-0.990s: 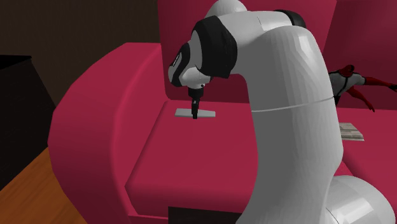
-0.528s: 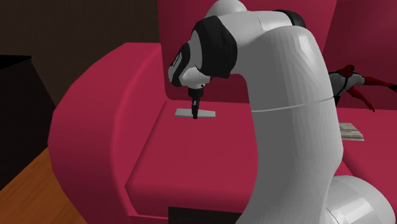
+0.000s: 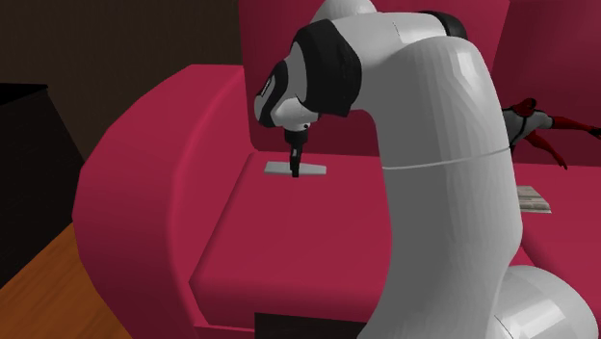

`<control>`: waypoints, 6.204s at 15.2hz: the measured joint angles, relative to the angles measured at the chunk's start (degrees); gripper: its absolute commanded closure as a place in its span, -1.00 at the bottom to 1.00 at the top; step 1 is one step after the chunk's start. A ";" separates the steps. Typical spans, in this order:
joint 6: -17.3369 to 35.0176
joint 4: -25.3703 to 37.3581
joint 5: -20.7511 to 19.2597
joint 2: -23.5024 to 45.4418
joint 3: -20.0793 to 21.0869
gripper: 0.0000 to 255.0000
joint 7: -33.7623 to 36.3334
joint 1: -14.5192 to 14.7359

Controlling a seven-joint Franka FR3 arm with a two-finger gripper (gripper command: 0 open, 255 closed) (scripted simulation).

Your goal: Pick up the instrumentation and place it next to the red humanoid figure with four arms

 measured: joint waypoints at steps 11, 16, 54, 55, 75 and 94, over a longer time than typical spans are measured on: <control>-6.24 1.84 -0.60 -4.44 -0.38 1.00 0.37 0.20; -9.15 3.07 -0.84 -6.11 -0.51 1.00 0.50 0.25; -36.62 26.57 -1.59 -10.13 -0.98 1.00 1.25 -0.12; -37.45 27.54 -1.56 -9.99 -1.01 1.00 1.18 -0.22; -43.25 23.65 -2.25 -19.64 -2.70 1.00 -3.49 -3.20; -37.87 -6.90 -7.92 -45.44 -12.17 1.00 -21.90 -12.30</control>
